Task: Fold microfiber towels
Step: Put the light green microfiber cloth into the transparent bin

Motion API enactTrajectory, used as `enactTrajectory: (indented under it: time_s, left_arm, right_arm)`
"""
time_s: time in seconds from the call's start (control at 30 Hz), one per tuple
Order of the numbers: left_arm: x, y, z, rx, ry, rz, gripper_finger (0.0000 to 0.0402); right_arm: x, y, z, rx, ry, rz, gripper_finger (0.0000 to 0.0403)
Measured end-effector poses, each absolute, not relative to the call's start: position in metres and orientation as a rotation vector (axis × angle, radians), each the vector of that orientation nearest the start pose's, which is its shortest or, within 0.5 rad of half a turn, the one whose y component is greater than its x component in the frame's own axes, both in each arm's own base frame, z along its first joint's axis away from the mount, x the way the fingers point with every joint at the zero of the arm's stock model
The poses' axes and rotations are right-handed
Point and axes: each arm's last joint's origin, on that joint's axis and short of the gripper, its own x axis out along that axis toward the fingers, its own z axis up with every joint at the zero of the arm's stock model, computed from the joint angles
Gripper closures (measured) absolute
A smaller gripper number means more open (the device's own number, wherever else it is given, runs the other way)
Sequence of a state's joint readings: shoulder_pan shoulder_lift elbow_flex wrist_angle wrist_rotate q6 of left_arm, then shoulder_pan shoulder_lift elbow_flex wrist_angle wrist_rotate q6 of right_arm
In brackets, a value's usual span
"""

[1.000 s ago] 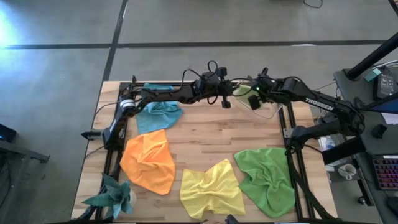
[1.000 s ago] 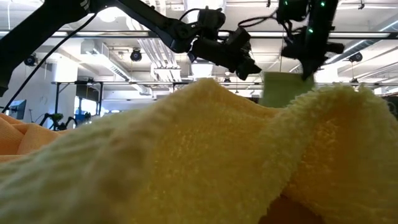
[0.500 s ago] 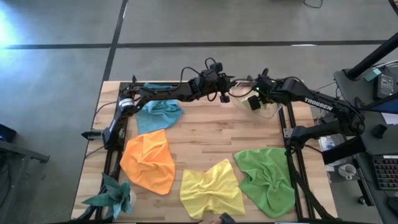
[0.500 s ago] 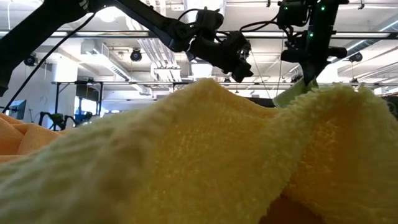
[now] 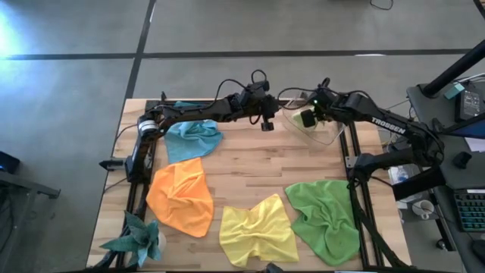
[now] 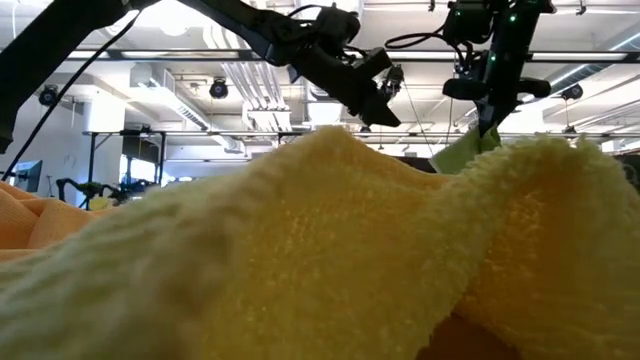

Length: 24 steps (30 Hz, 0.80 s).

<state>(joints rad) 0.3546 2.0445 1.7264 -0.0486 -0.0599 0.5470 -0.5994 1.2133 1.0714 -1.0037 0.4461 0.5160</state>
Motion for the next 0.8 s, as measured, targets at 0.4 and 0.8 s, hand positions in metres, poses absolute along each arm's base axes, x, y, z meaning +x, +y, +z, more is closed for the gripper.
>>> enactTrajectory:
  time_s: [0.4,0.8]
  left_arm:
    - [0.454,0.17,0.278,0.408,0.4,0.141,0.0323]
    - [0.443,0.177,0.281,0.3,0.46,0.171,0.0323]
  right_arm:
    - [0.17,-0.139,0.291,0.507,0.915,-1.228,0.0394]
    - [0.17,-0.139,0.291,0.484,0.93,-1.206,0.0394]
